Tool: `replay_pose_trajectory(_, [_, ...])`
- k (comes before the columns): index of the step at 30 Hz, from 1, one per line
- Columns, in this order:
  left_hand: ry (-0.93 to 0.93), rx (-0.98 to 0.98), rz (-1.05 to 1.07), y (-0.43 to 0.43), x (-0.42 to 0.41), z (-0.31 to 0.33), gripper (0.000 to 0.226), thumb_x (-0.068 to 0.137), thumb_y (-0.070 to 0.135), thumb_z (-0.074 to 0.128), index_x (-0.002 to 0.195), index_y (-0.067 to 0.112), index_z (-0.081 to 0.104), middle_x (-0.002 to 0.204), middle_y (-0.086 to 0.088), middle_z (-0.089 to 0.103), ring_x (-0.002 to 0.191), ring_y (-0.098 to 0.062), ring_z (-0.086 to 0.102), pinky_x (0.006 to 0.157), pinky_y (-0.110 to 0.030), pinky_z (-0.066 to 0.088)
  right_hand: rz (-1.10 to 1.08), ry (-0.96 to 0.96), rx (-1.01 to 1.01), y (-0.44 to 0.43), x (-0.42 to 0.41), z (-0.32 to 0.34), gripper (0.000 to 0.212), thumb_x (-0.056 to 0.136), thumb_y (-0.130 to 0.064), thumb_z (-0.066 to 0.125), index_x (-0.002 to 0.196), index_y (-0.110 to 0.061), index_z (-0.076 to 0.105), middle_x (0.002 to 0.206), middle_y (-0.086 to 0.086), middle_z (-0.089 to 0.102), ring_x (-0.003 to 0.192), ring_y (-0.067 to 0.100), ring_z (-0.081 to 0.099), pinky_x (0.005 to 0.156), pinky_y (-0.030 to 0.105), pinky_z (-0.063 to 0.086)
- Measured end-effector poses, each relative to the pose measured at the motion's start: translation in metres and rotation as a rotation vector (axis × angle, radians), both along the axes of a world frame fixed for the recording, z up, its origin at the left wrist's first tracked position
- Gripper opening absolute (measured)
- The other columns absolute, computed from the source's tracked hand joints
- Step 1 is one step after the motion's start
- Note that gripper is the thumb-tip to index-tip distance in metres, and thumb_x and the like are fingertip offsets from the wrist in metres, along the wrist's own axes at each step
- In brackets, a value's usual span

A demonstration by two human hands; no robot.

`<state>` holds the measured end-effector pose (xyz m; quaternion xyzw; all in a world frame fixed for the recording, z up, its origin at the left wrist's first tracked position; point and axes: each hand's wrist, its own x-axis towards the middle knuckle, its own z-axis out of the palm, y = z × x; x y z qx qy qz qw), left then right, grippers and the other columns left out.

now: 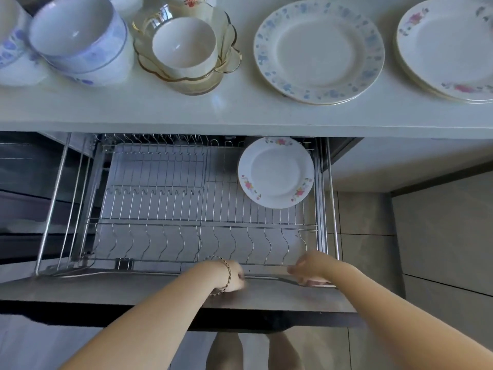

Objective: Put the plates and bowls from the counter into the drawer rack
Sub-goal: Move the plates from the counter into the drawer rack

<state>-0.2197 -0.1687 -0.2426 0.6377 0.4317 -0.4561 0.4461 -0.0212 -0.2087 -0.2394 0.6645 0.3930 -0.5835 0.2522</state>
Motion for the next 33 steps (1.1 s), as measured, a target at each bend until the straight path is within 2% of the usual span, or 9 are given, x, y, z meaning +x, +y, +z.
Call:
replay_pose_trajectory(3, [-0.082,0.186,0.333,0.034,0.013,-0.026,0.016,0.092,0.022,0.041,0.084,0.021,0.055,0.089,-0.004,0.056,0.081,-0.019,0.052,0.077,-0.026,0.044,-0.627,0.059,0.176,0.037,0.009,-0.026,0.034,0.095,-0.014,0.047,0.121,0.006,0.056,0.079,0.008,0.06,0.057,0.014,0.057,0.057,0.022,0.048])
replay_pose_trajectory(6, [-0.142,0.288,0.772,0.066,0.025,-0.061,0.024,0.092,0.015,0.037,0.072,0.021,0.049,0.085,-0.007,0.054,0.078,-0.019,0.05,0.072,-0.027,0.041,-0.973,0.05,0.235,0.073,0.014,-0.053,0.024,0.095,-0.009,0.048,0.116,-0.002,0.057,0.077,0.007,0.059,0.043,0.01,0.061,0.035,0.014,0.044])
replay_pose_trajectory(10, [-0.164,0.358,0.889,0.089,0.039,-0.082,0.022,0.092,0.012,0.038,0.084,0.012,0.059,0.088,-0.011,0.058,0.085,-0.023,0.056,0.081,-0.03,0.048,-1.084,0.018,0.391,0.106,0.016,-0.079,0.028,0.094,-0.004,0.042,0.115,0.001,0.06,0.07,0.006,0.058,0.056,0.014,0.055,0.05,0.021,0.042])
replay_pose_trajectory(14, [-0.415,0.479,0.732,0.101,0.06,-0.034,0.022,0.094,0.017,0.045,0.105,0.014,0.064,0.107,-0.001,0.067,0.101,-0.02,0.064,0.083,-0.023,0.049,-0.895,0.014,0.688,0.128,0.019,-0.035,0.025,0.089,-0.005,0.047,0.105,-0.007,0.066,0.085,0.005,0.065,0.074,0.021,0.062,0.066,0.027,0.047])
replay_pose_trajectory(19, [-0.767,0.827,0.567,0.121,0.083,0.061,0.028,0.089,0.029,0.039,0.1,0.026,0.064,0.093,0.01,0.071,0.083,-0.007,0.062,0.074,-0.019,0.049,-0.424,0.118,0.891,0.154,0.03,0.082,0.027,0.087,-0.014,0.056,0.074,-0.037,0.059,0.082,-0.006,0.072,0.074,0.006,0.064,0.058,0.004,0.046])
replay_pose_trajectory(23, [-0.902,0.941,0.585,0.146,0.095,0.128,0.029,0.078,0.032,0.031,0.101,0.036,0.049,0.096,0.006,0.066,0.083,-0.004,0.058,0.072,-0.026,0.052,-0.195,0.126,0.976,0.176,0.044,0.163,0.03,0.085,-0.015,0.06,0.072,-0.042,0.058,0.077,-0.012,0.07,0.079,-0.005,0.06,0.068,0.004,0.044])
replay_pose_trajectory(27, [-0.689,0.852,0.786,0.182,0.118,0.167,0.047,0.086,0.009,0.048,0.133,0.009,0.04,0.132,-0.009,0.042,0.126,-0.022,0.041,0.104,-0.029,0.035,-0.228,0.005,1.178,0.215,0.084,0.198,0.018,0.086,-0.011,0.059,0.097,-0.023,0.068,0.097,-0.004,0.065,0.078,-0.011,0.057,0.074,0.002,0.04])
replay_pose_trajectory(31, [-0.369,0.559,1.213,0.203,0.149,0.183,0.052,0.09,0.015,0.05,0.136,-0.003,0.031,0.138,-0.019,0.036,0.121,-0.036,0.048,0.093,-0.037,0.042,-0.269,-0.274,0.997,0.261,0.133,0.188,0.048,0.091,-0.021,0.053,0.137,-0.014,0.045,0.14,0.014,0.043,0.128,0.028,0.043,0.107,0.032,0.032])
replay_pose_trajectory(33, [-0.308,0.515,1.315,0.212,0.156,0.177,0.045,0.091,0.012,0.048,0.13,-0.004,0.033,0.133,-0.02,0.042,0.116,-0.036,0.051,0.087,-0.035,0.042,-0.242,-0.317,0.872,0.274,0.145,0.174,0.054,0.092,-0.023,0.048,0.143,-0.012,0.034,0.143,0.02,0.035,0.134,0.035,0.033,0.111,0.037,0.028])
